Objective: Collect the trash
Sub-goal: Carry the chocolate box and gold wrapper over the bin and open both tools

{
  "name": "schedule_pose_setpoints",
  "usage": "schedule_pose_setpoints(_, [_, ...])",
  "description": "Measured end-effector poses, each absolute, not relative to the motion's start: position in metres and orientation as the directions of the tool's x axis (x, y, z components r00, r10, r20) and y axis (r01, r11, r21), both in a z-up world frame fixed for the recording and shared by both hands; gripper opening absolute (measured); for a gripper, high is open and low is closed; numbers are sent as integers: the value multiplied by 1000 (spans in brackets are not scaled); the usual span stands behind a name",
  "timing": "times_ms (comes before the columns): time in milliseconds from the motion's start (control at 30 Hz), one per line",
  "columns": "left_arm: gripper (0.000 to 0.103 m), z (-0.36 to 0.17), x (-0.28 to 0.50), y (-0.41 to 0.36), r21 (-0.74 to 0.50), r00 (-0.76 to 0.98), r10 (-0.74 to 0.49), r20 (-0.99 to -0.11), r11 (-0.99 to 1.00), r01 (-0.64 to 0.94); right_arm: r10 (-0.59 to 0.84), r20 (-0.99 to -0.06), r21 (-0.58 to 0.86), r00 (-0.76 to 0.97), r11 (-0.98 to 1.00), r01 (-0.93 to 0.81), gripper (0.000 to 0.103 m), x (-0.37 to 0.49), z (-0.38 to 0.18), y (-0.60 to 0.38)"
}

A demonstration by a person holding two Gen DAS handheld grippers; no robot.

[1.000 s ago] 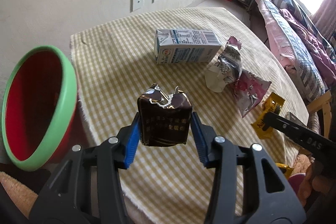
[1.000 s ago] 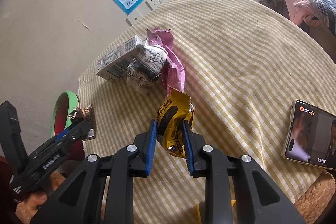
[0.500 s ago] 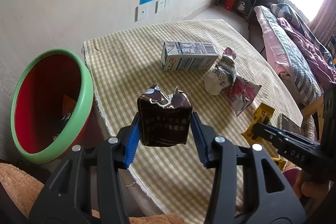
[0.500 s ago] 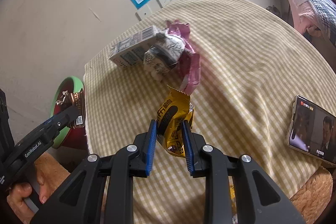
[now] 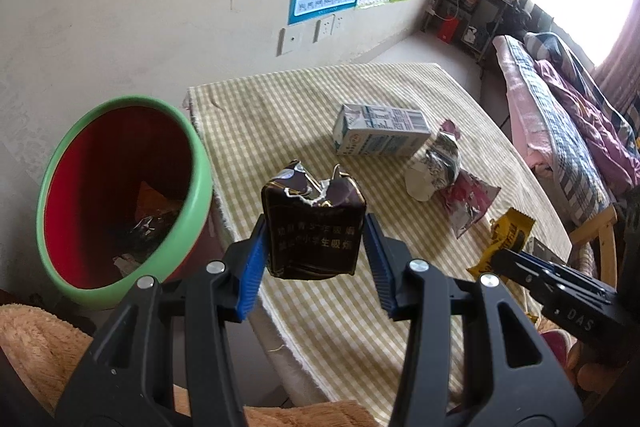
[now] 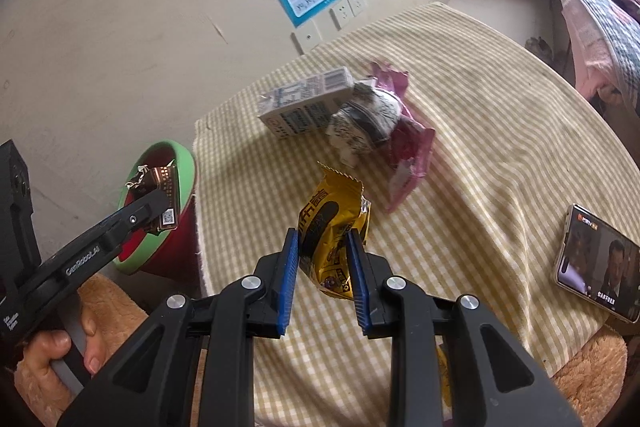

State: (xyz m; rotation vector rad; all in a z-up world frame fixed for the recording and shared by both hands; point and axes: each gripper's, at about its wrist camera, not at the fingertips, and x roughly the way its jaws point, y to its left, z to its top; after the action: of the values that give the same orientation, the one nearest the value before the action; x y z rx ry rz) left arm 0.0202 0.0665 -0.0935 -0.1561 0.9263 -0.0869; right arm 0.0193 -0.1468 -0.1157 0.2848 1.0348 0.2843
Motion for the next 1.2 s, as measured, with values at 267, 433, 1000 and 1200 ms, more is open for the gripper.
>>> schedule_pose_setpoints(267, [45,-80,17,83,-182,633,-130,-763,983,-17,363,-800,340,477,930,-138,25,18,-109,-130])
schedule_pose_setpoints(433, [45,-80,18,90,-183,637,-122,-761,983,-30,364,-806,328,467,931,-160,25,16,-109,-122])
schedule_pose_setpoints(1000, [45,-81,20,110,-218,646,-124,-753,974,-66,378,-819,313,431,925,-217,25,20,-111,-97])
schedule_pose_setpoints(1200, [45,-64,22,147,-204,671,-56,-739,969,-143,425,-799,326,424,900,-289,26,33,-100,-67])
